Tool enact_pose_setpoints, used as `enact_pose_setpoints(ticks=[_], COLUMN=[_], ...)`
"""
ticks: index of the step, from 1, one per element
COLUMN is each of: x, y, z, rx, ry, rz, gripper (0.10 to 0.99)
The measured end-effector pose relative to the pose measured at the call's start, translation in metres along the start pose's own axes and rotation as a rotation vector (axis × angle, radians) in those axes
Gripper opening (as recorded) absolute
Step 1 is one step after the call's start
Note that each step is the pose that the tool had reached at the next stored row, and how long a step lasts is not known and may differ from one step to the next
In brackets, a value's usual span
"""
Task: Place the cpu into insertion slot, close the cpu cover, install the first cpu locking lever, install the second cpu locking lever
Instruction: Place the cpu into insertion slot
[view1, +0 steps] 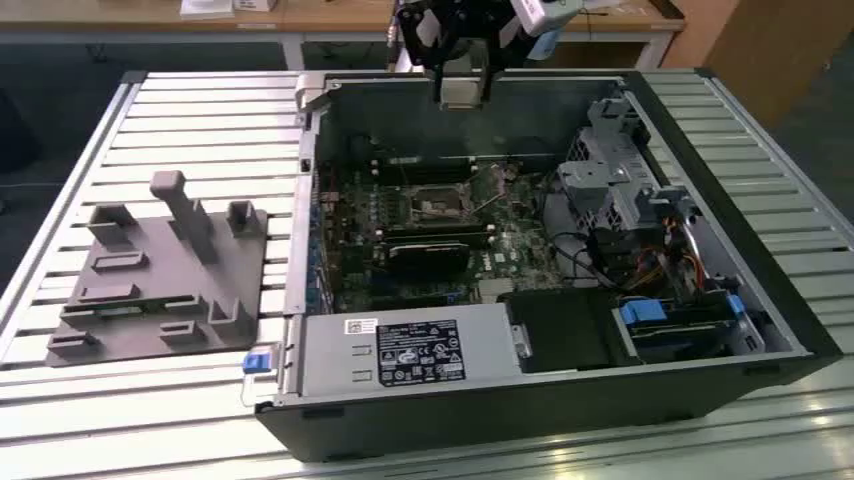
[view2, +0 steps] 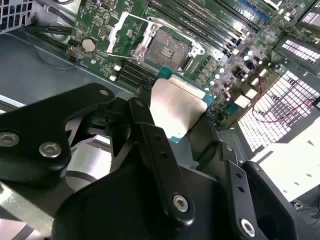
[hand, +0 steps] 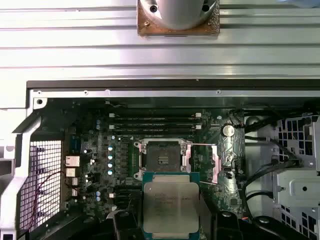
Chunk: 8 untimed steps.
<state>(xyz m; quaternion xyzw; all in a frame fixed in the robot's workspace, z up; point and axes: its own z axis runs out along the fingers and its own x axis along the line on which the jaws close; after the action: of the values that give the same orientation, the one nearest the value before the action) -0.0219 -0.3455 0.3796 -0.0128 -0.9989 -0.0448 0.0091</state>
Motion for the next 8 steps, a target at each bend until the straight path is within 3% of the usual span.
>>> enact_pose_setpoints(ticks=[8], x=[0.0000], y=[0.0000], z=[0.0000], rx=[0.000], ry=[0.0000], rz=[0.000], gripper=[0.541])
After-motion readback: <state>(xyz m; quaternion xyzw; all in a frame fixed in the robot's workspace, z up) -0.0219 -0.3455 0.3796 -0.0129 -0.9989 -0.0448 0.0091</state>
